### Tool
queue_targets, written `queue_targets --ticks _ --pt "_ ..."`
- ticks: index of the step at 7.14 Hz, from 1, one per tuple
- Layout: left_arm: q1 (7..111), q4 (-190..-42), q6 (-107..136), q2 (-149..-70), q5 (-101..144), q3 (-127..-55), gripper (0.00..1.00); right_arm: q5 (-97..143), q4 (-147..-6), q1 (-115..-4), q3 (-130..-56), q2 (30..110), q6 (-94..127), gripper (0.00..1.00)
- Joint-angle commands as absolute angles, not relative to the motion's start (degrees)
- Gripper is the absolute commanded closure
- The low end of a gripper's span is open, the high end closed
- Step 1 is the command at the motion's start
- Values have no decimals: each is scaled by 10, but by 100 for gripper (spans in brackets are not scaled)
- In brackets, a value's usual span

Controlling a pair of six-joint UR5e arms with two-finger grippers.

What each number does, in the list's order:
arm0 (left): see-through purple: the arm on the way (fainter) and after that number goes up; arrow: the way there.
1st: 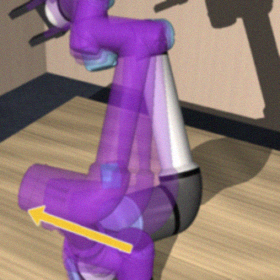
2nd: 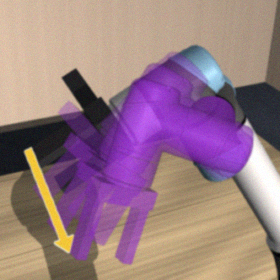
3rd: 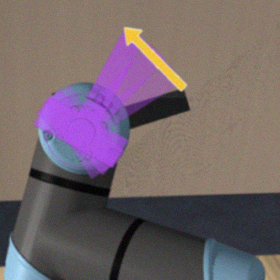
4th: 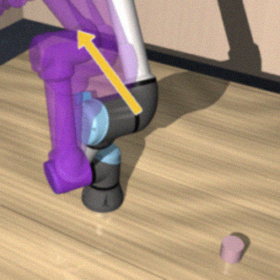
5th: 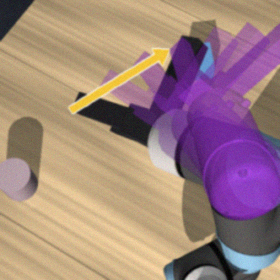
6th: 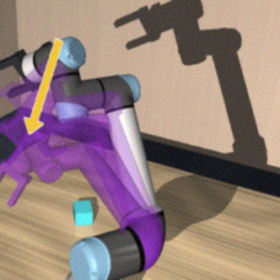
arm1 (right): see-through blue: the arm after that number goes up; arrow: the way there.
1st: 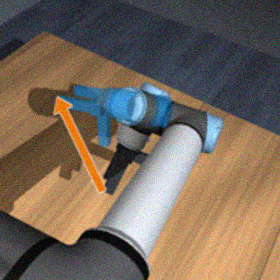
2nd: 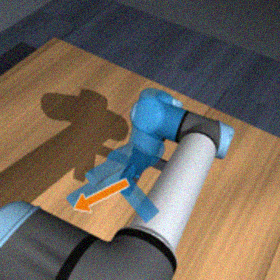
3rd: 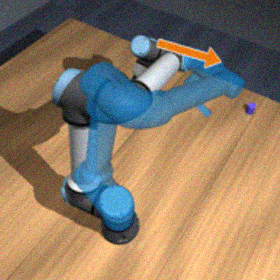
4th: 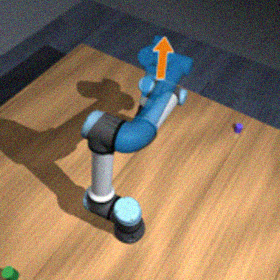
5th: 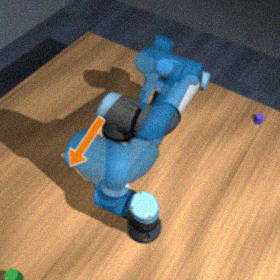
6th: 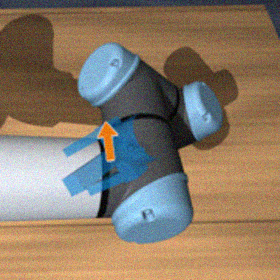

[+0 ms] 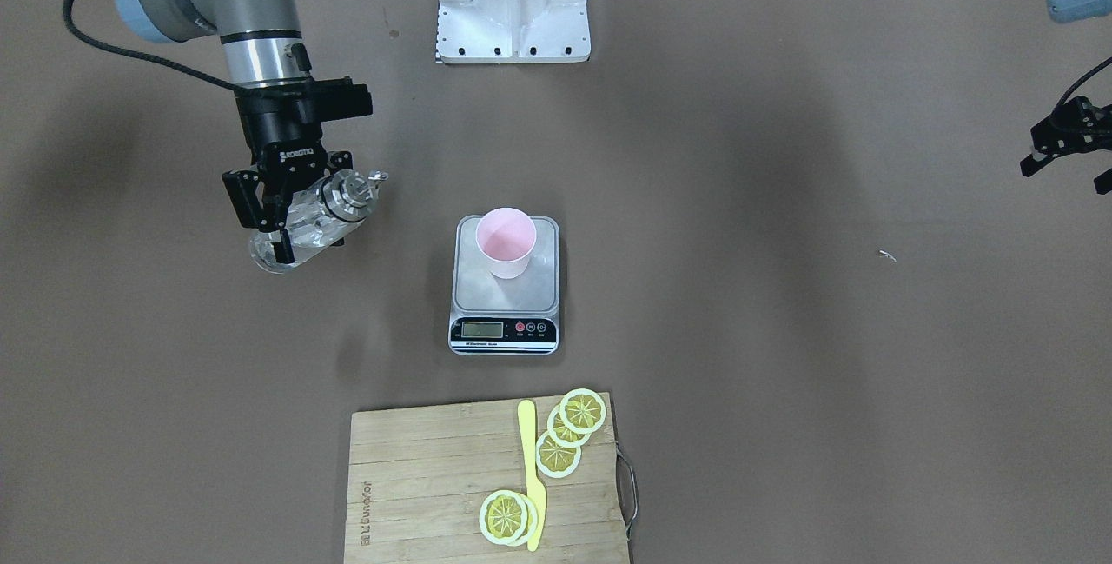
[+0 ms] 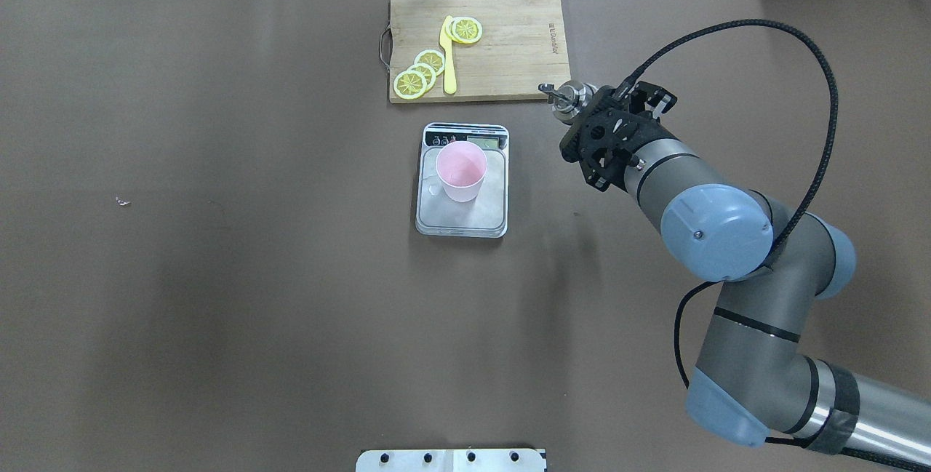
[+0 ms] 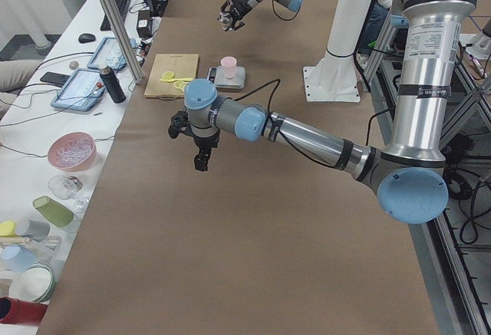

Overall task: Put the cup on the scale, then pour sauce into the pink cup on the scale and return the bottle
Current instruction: 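Carry the sauce bottle over the pink cup with the right gripper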

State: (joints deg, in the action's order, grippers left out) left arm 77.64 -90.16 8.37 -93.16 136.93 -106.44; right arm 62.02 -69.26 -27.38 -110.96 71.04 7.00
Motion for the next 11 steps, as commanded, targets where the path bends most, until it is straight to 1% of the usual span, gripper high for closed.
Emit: queue_targets --ticks 1,5,7,10,11 --pt "779 -904 83 -917 1370 -1068 5 567 -784 -248 -1115 673 37 79" --pt "779 -904 84 -917 1370 -1070 5 524 -868 -237 -1115 659 -7 79" --pt "779 -904 85 -917 1371 -1070 5 498 -925 -227 -1108 632 -8 79" --pt "778 -904 84 -912 1371 -1070 5 486 -928 -224 -1064 608 -9 79" --pt "779 -904 84 -911 1371 -1070 5 486 -928 -224 -1060 602 -9 79"
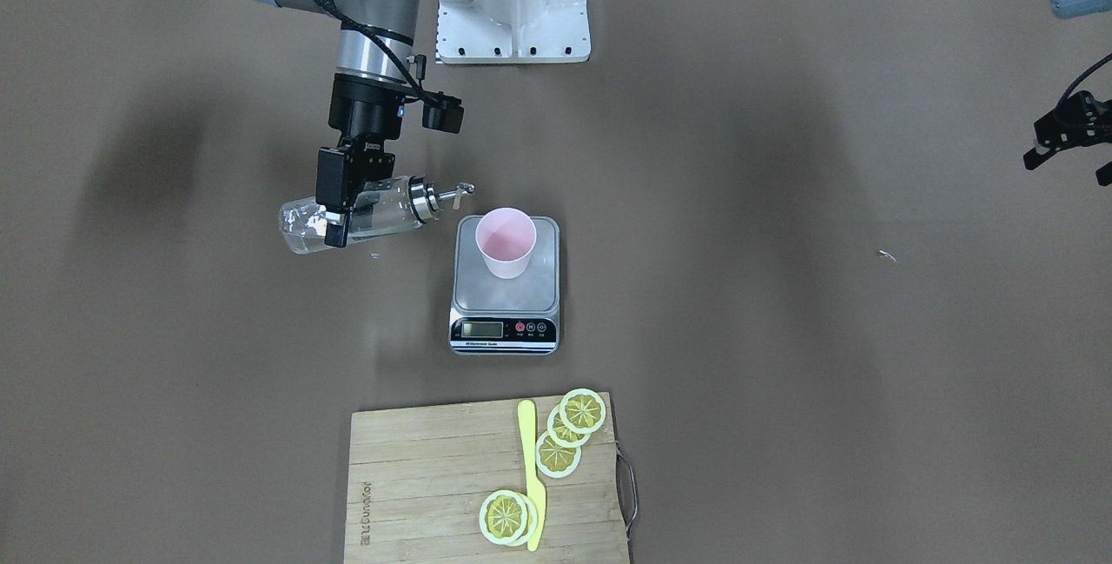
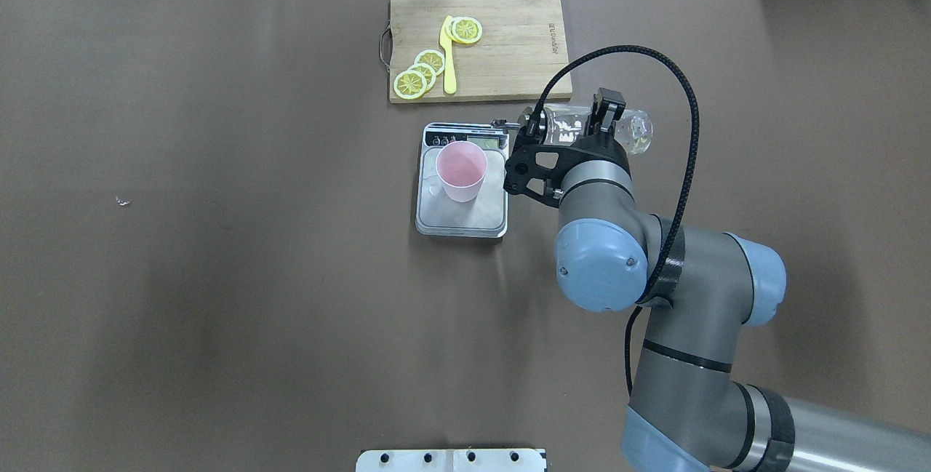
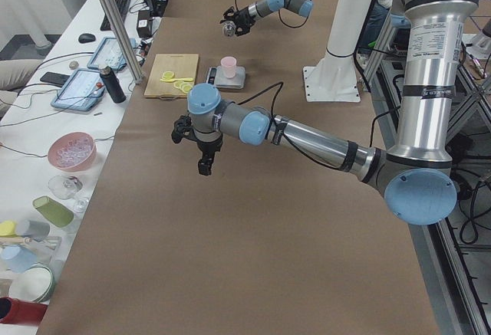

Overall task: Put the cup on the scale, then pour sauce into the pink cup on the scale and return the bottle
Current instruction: 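Carry the sauce bottle over the pink cup with the right gripper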

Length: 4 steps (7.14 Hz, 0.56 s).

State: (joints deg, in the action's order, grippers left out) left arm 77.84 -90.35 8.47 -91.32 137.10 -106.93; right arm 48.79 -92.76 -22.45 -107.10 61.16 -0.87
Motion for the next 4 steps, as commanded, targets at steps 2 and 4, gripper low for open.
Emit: queue_targets --ticks 2,4 --pt "779 -904 84 -911 1371 -1069 5 481 -927 -223 -1041 600 -9 79" --pt "779 -904 84 -911 1370 -1069 5 467 -928 -223 -1007 573 -9 80"
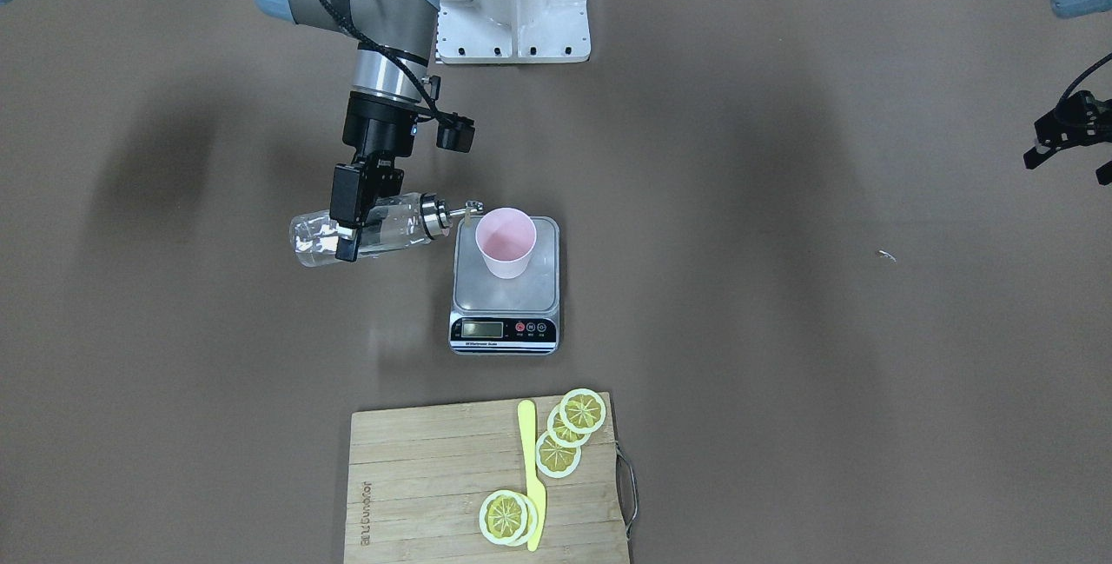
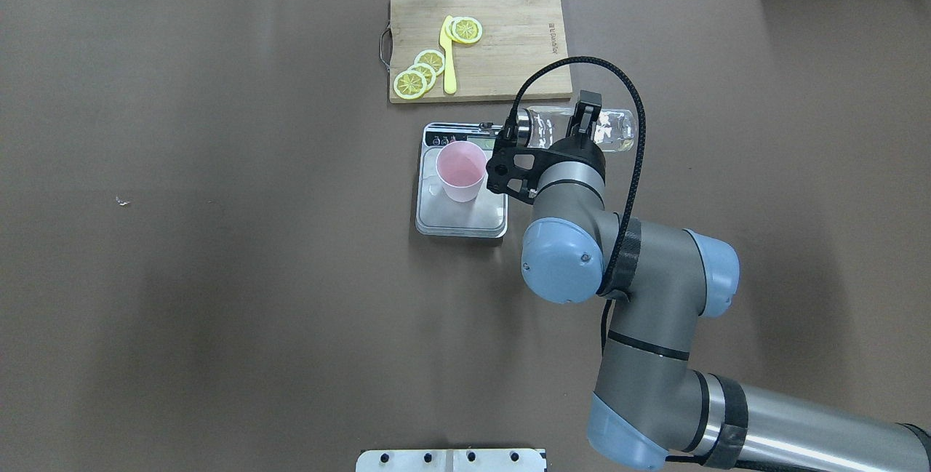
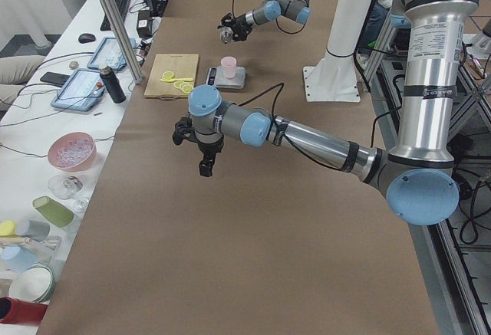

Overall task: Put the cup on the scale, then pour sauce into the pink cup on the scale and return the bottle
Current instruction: 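Carry the sauce bottle over the pink cup with the right gripper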

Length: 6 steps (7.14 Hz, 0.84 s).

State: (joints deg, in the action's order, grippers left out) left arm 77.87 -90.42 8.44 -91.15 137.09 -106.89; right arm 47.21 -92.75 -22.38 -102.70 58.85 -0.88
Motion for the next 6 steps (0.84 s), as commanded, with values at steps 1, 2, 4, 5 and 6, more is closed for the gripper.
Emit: queue_targets --ticks 1,2,4,5,6 --pt "778 -904 84 -911 1371 -1069 5 463 -928 -223 -1005 574 -9 80" --pt "779 -904 84 -911 1371 -1069 5 448 -932 -222 -1003 575 -21 80" --pt "779 -904 84 -911 1371 -1068 5 432 -949 -221 -1003 574 -36 80" --pt "779 -904 84 -911 1371 -1068 5 431 -961 -221 -1003 574 -42 80" --pt "779 -904 84 -911 1371 -1068 5 423 -966 -220 -1003 573 -45 80"
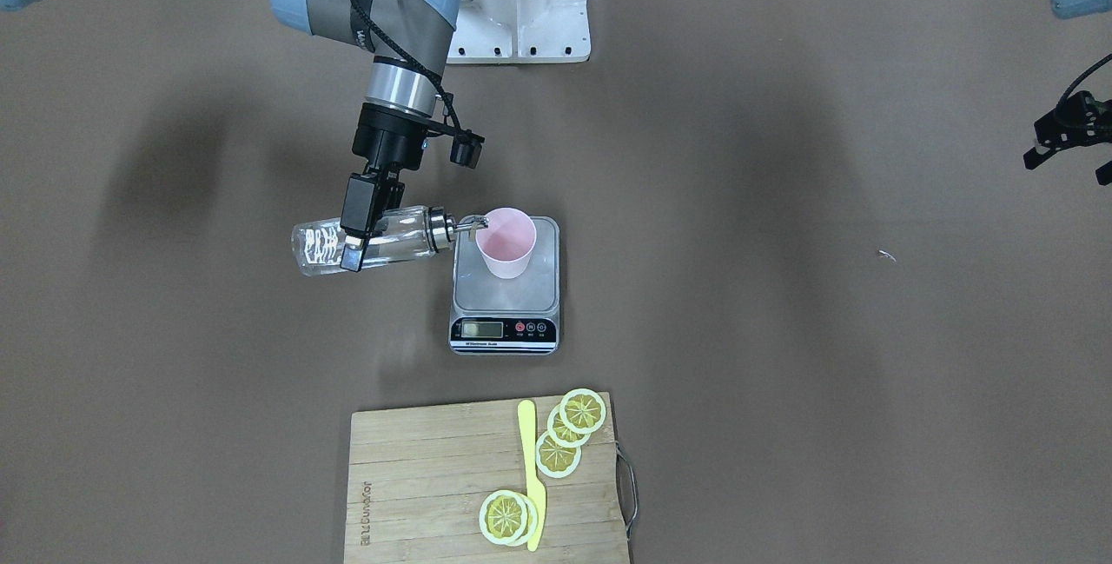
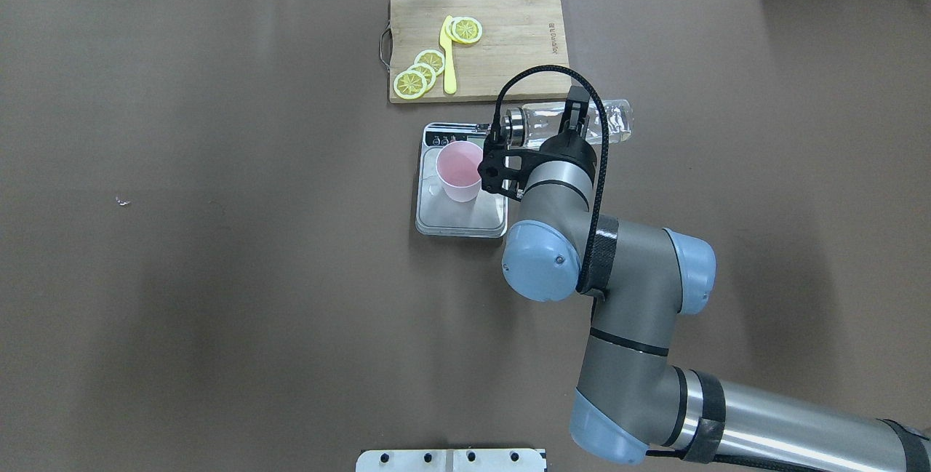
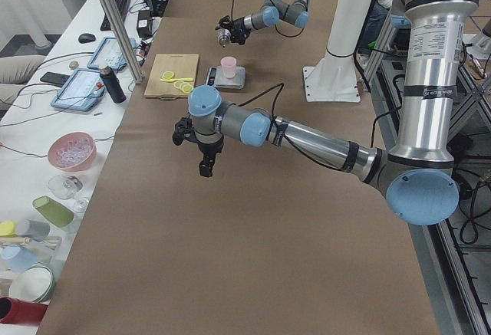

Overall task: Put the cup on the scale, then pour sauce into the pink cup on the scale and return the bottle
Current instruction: 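Tilt the sauce bottle spout down into the pink cup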

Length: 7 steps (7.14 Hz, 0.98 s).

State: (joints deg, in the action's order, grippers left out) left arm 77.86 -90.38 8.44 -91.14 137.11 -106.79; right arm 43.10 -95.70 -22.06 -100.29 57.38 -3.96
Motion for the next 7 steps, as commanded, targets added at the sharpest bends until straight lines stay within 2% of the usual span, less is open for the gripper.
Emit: queue_targets --ticks 1,7 --pt "779 -904 84 -911 1370 -1068 5 422 -970 -220 -1003 573 -47 80" --pt "779 -904 84 -911 1370 -1069 5 404 -983 -218 -998 563 -63 80"
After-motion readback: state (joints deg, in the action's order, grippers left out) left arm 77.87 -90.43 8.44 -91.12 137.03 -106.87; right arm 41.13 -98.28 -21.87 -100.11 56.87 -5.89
